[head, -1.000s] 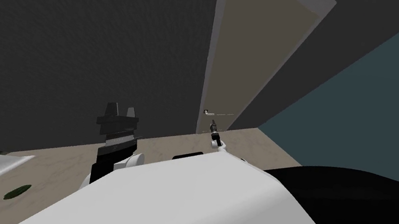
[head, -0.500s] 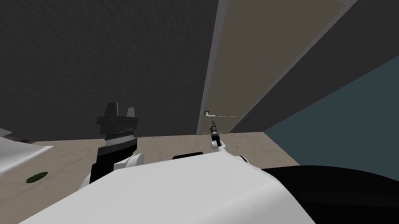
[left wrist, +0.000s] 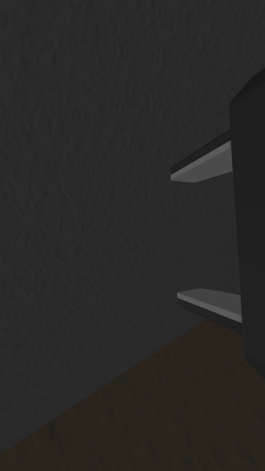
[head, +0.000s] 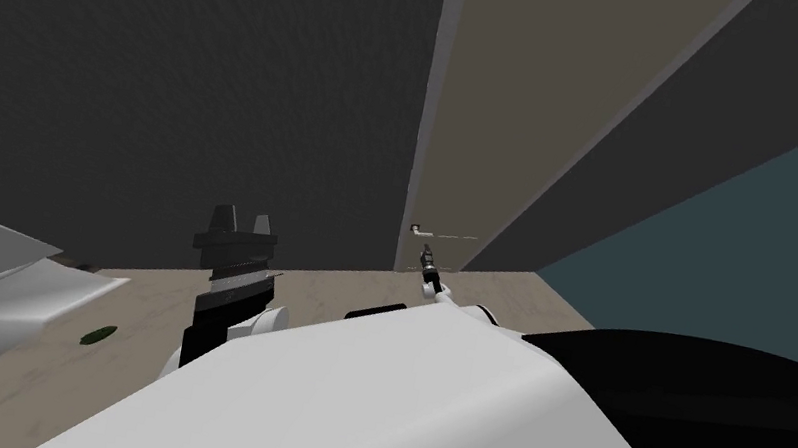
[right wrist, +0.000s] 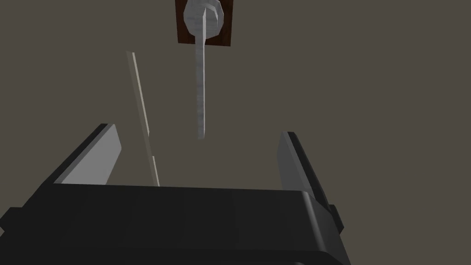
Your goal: Pull the door open
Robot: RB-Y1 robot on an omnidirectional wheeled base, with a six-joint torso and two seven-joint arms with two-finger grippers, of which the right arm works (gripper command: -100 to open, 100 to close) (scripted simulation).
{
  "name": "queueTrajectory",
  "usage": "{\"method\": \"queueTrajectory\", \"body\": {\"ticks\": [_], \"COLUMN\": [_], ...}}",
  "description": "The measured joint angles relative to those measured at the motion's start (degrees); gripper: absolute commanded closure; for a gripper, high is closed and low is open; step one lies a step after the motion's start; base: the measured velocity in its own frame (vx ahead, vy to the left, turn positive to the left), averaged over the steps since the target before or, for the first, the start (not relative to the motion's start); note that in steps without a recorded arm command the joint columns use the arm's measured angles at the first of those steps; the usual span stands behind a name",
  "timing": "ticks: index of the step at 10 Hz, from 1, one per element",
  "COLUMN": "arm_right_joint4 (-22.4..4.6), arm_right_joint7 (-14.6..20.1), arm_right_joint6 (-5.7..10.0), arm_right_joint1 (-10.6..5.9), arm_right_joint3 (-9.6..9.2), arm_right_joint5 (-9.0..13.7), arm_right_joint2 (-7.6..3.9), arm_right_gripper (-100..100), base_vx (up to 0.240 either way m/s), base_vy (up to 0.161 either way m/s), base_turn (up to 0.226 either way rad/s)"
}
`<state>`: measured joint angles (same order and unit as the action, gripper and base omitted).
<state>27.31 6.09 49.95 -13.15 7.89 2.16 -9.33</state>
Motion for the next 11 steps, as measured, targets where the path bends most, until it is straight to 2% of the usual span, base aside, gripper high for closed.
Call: {"method": "queueTrajectory", "body": {"ticks": [2,3,4,5,6,7,8,9,10,11], "arm_right_joint4": [-2.57,-2.78,-3.05,-1.09,-1.12,-2.28,-3.04,-0.89,-2.33,-3.18], "arm_right_joint7": [0.13,0.13,0.51,1.17,1.51,1.58,2.28,2.94,3.38,4.2], "arm_right_joint6": [0.56,0.69,1.06,0.42,0.32,0.89,1.51,1.13,1.71,2.51], "arm_right_joint1": [-1.03,-1.12,-0.64,0.71,0.82,0.29,0.57,2.42,1.95,2.26], "arm_right_joint3": [0.3,0.32,0.53,0.59,0.66,0.73,1.05,1.22,1.33,1.56], "arm_right_joint5": [0.12,0.13,0.31,0.4,0.46,0.52,0.82,0.98,1.09,1.32], "arm_right_joint2": [-0.09,-0.1,-0.68,-1.31,-1.58,-1.7,-2.79,-3.28,-3.81,-4.89], "arm_right_gripper": [-100,-100,-100,-100,-100,-100,-100,-100,-100,-100], "base_vx": [0.023,0.121,0.186,0.126,0.044,0.145,0.19,0.118,0.14,0.192], "base_vy": [-0.055,0.007,0.025,0.04,0.041,0.061,0.036,0.015,0.025,0.006], "base_turn": [0.052,0.123,0.121,0.024,-0.012,0.224,0.144,-0.008,0.133,0.16]}}
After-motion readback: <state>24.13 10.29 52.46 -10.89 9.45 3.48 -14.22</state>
